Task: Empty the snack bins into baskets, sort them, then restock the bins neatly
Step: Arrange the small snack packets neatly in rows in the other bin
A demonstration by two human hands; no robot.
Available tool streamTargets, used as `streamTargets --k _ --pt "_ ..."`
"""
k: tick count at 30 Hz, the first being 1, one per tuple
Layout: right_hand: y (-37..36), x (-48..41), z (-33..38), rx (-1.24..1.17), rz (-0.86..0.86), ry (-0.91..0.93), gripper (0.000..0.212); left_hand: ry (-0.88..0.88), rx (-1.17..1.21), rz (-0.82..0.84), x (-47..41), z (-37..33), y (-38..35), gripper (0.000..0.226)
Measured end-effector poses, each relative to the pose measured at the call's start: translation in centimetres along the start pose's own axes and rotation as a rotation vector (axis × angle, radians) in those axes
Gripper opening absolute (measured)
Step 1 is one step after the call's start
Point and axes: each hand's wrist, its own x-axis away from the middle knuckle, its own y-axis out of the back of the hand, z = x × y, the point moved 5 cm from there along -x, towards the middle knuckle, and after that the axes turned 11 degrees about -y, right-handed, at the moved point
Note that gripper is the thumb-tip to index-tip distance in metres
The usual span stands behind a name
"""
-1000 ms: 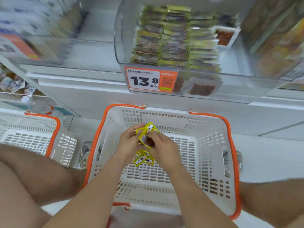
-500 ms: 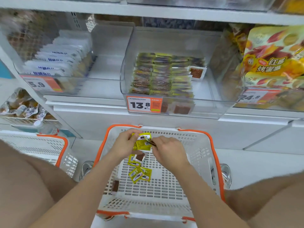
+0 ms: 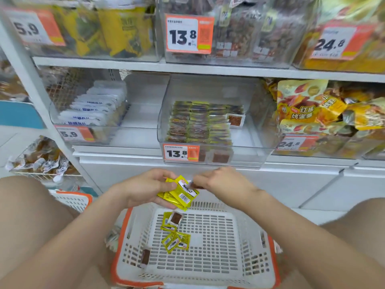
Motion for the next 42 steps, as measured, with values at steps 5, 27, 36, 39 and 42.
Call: streamTargets --k 5,27,36,39,42 --pt "3.6 1.6 -2.3 -1.154 -0.153 -0.630 0.038 -0.169 -0.185 -0.139 0.5 -2.5 -1.1 0.022" --pt "6.9 1.0 0.8 -0.626 -0.235 -0.514 0.047 -0.629 -0.213 -0.560 -0.3 -6.4 -6.5 0.042" --pt "9.1 2.0 0.5 -0.598 -0.199 -0.398 0.059 -0.400 0.528 -0.183 -0.9 -7.5 -8.3 0.030" --pt "9.3 2.5 -0.8 -0.711 -0.087 -0.339 0.051 -0.352 0.382 -0.118 -0.5 -7.9 -7.2 0.026" --pt "9.7 2.7 -1.4 -0.769 -0.135 -0.327 0.061 -0.365 0.165 -0.034 0.0 -8.3 -7.9 0.059"
